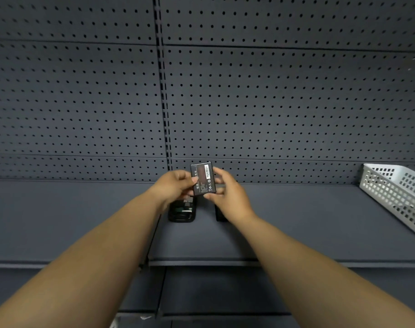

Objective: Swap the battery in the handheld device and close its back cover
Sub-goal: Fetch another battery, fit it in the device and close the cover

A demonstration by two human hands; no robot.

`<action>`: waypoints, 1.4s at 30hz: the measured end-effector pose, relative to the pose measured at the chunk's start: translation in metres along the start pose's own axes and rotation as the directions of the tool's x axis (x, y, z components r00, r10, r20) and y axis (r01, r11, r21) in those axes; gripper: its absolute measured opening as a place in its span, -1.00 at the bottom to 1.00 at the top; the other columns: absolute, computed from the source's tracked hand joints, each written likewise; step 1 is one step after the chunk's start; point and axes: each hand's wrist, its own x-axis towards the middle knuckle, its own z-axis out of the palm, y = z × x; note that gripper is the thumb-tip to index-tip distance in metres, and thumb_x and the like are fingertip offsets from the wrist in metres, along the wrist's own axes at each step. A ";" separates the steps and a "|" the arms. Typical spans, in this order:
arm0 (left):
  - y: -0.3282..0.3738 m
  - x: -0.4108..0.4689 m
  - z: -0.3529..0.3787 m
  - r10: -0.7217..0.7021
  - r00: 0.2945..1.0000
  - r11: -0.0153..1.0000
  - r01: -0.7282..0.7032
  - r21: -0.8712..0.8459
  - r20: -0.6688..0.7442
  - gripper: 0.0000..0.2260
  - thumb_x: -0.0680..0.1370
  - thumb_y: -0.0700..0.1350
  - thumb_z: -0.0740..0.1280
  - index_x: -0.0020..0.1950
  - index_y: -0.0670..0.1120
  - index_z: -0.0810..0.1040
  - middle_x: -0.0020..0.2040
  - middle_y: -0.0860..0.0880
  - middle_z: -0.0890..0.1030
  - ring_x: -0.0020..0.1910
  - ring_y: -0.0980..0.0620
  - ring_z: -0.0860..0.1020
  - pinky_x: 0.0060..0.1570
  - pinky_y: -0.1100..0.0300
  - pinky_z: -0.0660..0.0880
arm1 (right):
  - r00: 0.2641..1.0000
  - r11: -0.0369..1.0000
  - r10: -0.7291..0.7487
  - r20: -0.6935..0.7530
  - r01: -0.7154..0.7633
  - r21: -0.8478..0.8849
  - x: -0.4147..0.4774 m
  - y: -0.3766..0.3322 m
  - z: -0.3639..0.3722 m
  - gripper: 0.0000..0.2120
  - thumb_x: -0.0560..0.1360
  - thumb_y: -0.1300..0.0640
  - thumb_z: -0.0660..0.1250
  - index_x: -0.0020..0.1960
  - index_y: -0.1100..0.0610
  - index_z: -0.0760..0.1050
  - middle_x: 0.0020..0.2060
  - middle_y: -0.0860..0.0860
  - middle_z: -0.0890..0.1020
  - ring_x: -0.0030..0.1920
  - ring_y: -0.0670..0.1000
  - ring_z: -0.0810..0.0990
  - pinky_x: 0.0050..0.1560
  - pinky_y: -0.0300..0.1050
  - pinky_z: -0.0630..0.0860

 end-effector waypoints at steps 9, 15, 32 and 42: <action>-0.007 -0.004 -0.025 0.002 1.000 1.000 -0.003 0.006 0.026 -0.94 0.59 -0.19 0.26 0.05 -0.09 0.47 -0.19 -0.02 0.56 -0.42 0.19 0.56 -0.43 0.44 0.50 | 1.000 1.000 0.016 -0.004 -0.016 -0.016 0.011 0.000 0.025 -0.35 0.43 0.38 0.38 0.44 0.06 0.29 -0.22 -0.23 0.46 -0.19 -0.11 0.53 0.00 -0.25 0.41; -0.013 -0.004 -0.039 0.012 0.998 1.000 -0.013 0.012 0.060 -0.90 0.57 -0.23 0.28 -0.07 -0.03 0.50 -0.18 -0.02 0.57 -0.24 0.08 0.54 -0.13 0.26 0.50 | 1.000 1.000 0.003 0.012 -0.003 -0.013 0.011 -0.004 0.038 -0.30 0.46 0.39 0.34 0.48 -0.05 0.21 -0.05 -0.03 0.50 -0.12 -0.08 0.54 -0.13 -0.43 0.46; -0.034 0.014 -0.060 -0.124 0.991 0.991 0.121 0.056 0.057 -0.71 0.51 -0.36 0.32 0.22 -0.23 0.47 -0.21 -0.11 0.58 -0.51 0.20 0.61 -0.43 0.41 0.55 | 0.958 0.946 0.244 0.152 -0.269 0.178 0.026 -0.010 0.057 -0.27 0.45 0.39 0.36 0.51 0.17 0.12 0.07 0.15 0.62 0.06 0.03 0.58 0.17 -0.07 0.53; -0.038 0.016 -0.062 -0.286 0.947 0.956 0.271 0.115 0.148 -0.92 0.48 -0.34 0.38 -0.14 -0.19 0.53 -0.24 -0.14 0.60 -0.55 0.19 0.61 -0.48 0.44 0.54 | 0.844 0.832 0.454 0.285 -0.516 0.204 0.039 0.002 0.068 -0.48 0.48 0.40 0.31 0.42 0.29 0.30 0.28 0.23 0.49 -0.10 0.00 0.60 -0.30 -0.36 0.58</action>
